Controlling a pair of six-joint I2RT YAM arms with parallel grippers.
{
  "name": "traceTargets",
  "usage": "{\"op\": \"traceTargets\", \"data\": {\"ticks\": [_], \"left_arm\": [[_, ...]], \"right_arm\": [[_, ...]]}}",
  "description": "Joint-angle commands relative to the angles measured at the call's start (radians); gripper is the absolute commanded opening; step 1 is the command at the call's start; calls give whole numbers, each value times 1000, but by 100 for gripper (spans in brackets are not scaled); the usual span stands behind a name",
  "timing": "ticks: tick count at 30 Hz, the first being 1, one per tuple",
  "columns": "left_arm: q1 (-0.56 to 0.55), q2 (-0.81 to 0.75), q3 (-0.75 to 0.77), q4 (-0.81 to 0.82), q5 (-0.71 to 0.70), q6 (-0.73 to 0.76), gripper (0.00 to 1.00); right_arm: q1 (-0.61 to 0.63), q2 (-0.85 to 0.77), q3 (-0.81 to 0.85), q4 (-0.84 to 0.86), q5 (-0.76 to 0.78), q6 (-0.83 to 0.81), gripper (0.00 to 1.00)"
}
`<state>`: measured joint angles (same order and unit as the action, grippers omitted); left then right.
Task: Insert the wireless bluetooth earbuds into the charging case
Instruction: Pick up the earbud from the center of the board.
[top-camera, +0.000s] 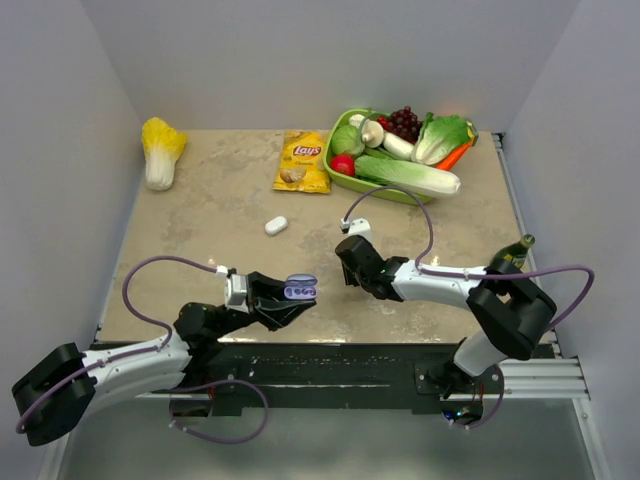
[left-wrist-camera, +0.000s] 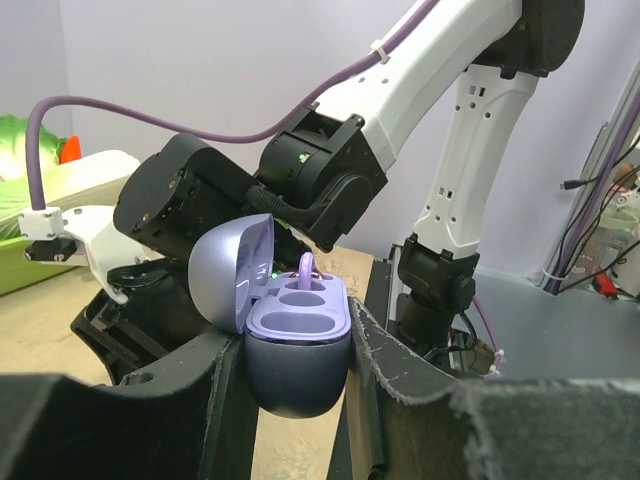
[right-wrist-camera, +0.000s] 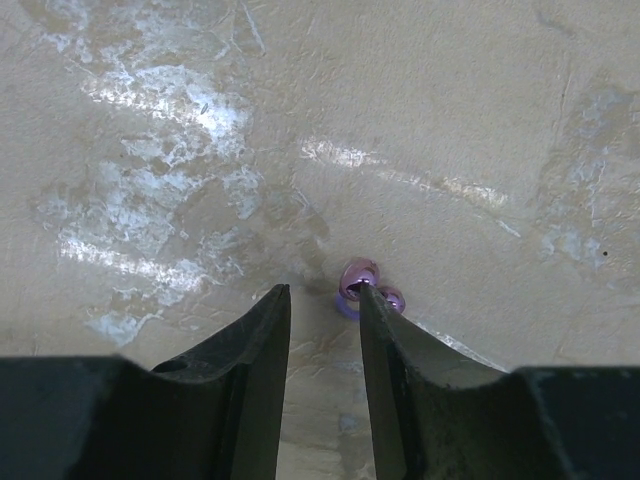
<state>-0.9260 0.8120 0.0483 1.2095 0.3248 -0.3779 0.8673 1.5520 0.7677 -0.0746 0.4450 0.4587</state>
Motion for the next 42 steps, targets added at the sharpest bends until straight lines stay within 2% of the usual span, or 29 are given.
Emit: {"op": "traceTargets", "data": {"ticks": [1,36,42], "left_arm": [[-7,-7,-139,61,-15,14,0],[-7,21,-136,82,-12,14,0],[-7,24,-136,85,-13,16,0]], "right_arm": [[-11,14,24,12,-9,-11,38],[-45,28,4,13,-23,5,38],[-37,-49,-27,50,-63,-25,42]]}}
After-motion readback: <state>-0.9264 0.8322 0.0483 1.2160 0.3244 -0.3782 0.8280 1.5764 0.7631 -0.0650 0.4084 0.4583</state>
